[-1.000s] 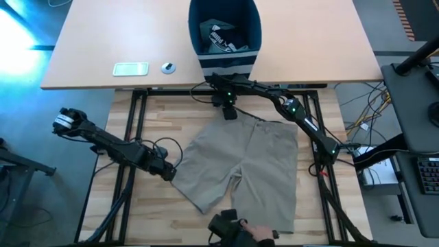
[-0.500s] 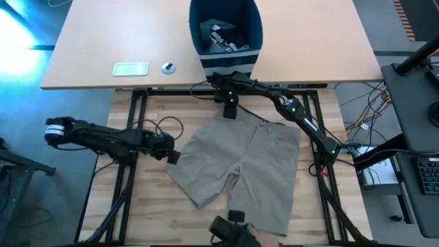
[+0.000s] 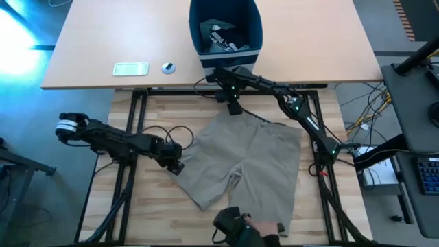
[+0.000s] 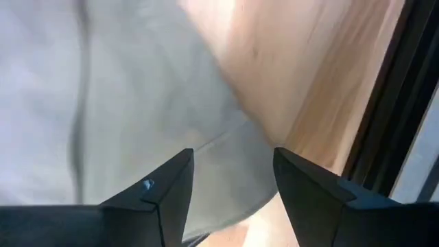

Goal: Fold Laundry from Bin
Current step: Fold the brown shorts

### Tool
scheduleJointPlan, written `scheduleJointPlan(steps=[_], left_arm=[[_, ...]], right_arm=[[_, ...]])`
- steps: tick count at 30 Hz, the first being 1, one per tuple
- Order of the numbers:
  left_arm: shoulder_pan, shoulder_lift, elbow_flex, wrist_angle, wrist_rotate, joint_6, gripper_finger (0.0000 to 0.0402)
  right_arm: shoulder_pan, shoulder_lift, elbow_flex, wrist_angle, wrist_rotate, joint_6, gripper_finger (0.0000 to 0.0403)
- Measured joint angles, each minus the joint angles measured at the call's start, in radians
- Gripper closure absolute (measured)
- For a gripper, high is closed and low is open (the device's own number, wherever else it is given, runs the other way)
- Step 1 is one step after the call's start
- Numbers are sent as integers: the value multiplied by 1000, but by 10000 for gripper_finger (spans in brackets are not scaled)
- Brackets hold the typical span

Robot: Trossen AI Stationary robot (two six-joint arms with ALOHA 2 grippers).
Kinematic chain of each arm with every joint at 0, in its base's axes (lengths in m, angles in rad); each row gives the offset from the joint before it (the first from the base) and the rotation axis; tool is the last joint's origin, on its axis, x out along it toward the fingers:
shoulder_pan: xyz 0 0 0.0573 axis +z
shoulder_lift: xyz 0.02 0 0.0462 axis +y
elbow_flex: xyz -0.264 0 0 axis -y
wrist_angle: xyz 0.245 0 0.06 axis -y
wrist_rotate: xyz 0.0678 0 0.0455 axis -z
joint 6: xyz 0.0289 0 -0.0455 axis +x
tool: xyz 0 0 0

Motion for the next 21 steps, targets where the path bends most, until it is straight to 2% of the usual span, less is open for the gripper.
scheduleJointPlan(steps=[3,8,10,13,15,18,21], left_arm=[[1,24,4,5,-6,0,383],[26,-4,3,-44,-41,2,394],[49,-45,12,-111,-76,7,399],[106,-109,44,-259,-162,59,400],[167,-158,91,-334,-202,126,401],[311,-206,157,-428,-236,291,401],[496,-223,258,-434,-244,499,401]], right_arm=[[-6,34,0,22,2,1,214],[-5,52,-2,23,64,12,242],[-5,50,-3,24,72,79,274],[-3,34,-1,9,94,216,349],[-3,13,-3,-23,106,283,376],[-5,-42,-2,-51,111,362,379],[-8,-101,0,-53,124,435,381]])
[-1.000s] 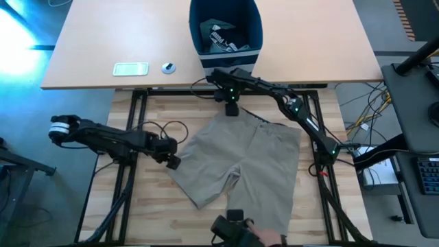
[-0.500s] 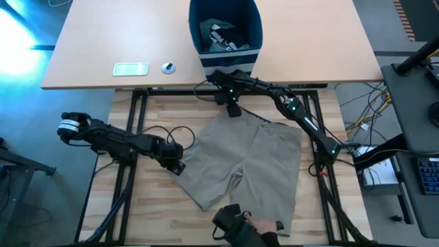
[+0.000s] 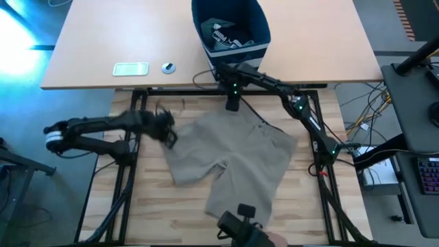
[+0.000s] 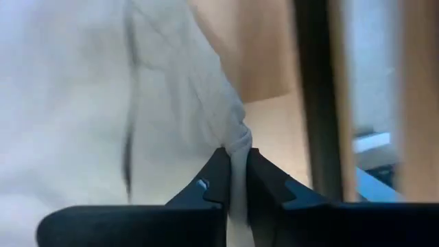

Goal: Fold Laundry from Bin
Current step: Fold the brown shorts

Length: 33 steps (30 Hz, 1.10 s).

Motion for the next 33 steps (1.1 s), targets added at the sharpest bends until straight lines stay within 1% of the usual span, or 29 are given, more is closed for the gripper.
scheduleJointPlan(steps=[4,5,7,9,11,14,19,24,29,33], left_arm=[[243,40,160,-3,-1,236,401],[285,52,206,-12,5,276,401],[335,72,289,-52,22,335,401],[336,78,360,-106,34,370,401],[316,74,407,-160,65,383,401],[256,55,420,-206,97,357,401],[78,22,359,-209,112,229,402],[-103,-16,342,-210,67,84,402],[-201,-65,359,-220,36,-6,402],[-255,-93,406,-215,32,-42,402]], right_arm=[[-30,-57,0,13,53,46,384],[-44,-73,0,9,61,47,385],[-65,-108,1,-28,73,46,386],[-80,-143,1,-99,74,30,386],[-85,-169,-2,-154,64,5,386],[-88,-197,-5,-209,48,-31,386],[-87,-259,-5,-263,-58,-52,386],[-67,-353,-8,-296,-74,-25,392],[-47,-451,-33,-296,-75,4,392],[-37,-507,-128,-296,-76,34,393]])
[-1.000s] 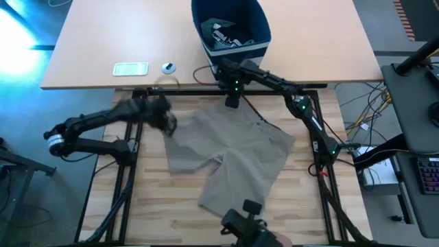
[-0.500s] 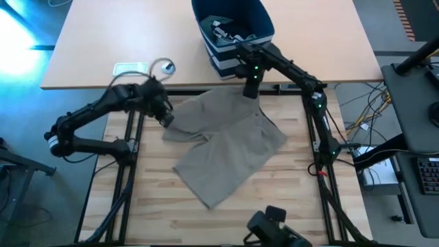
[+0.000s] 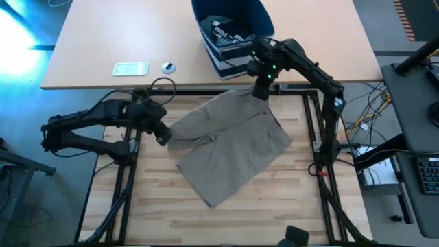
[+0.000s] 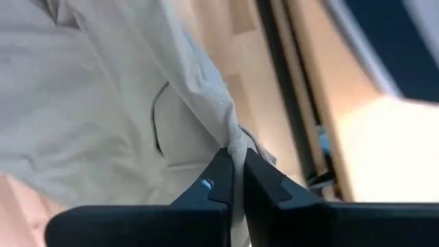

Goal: Fold Laundry from Bin
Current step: Fold the brown shorts

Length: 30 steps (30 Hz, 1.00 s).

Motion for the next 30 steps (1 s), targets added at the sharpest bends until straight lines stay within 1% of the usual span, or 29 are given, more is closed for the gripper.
scheduleJointPlan(steps=[4,8,12,15,20,23,26,28,30], left_arm=[[-91,11,40,35,-4,-62,402],[-219,69,38,114,-8,-122,401],[-321,155,44,146,-45,-179,401],[-387,227,81,183,-50,-179,401],[-456,350,225,188,-47,-213,401],[-487,434,330,190,-47,-240,401],[-507,534,422,197,-19,-256,401],[-515,610,472,220,22,-256,401],[-525,688,511,279,79,-250,401]], right_arm=[[3,-64,-169,8,1,-1,393],[9,-148,-356,69,3,-26,393],[25,-261,-546,200,2,-97,393],[30,-335,-689,314,-7,-186,393],[30,-468,-901,529,-9,-346,393],[30,-538,-980,608,-10,-449,393],[30,-592,-1033,627,-22,-495,388],[30,-618,-1072,627,-30,-498,387],[30,-640,-1117,626,-34,-498,386]])
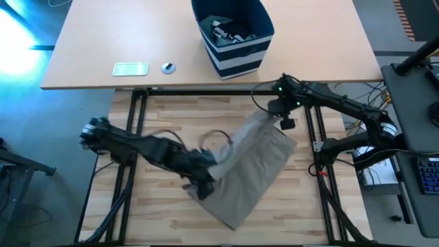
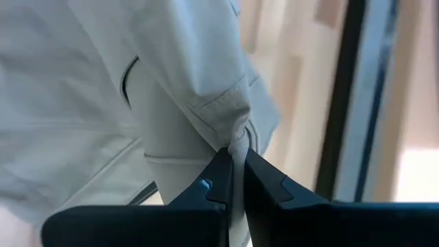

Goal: Fold Laundry from Bin
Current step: Fold the brown shorts

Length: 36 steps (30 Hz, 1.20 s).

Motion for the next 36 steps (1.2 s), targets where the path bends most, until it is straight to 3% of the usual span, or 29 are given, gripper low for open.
scheduleJointPlan(steps=[7,14,18,23,26,29,32,36], left_arm=[[-46,268,133,160,119,3,393],[-70,457,299,235,292,12,311],[-69,475,391,95,311,63,250],[-56,421,444,-194,153,124,208],[-33,399,425,-285,124,136,206],[-17,394,348,-266,110,176,206],[-4,373,238,-185,110,199,206],[9,313,65,0,107,210,206]], right_arm=[[3,-76,-165,-3,-18,0,386],[74,-108,-212,-78,-41,2,373],[145,-109,-177,-178,14,25,325],[270,-121,-70,-261,51,156,255],[377,-157,-28,-261,9,210,229],[531,-187,-19,-247,3,305,215],[727,-197,-41,-228,17,445,206],[1028,-132,-82,-115,150,630,202]])
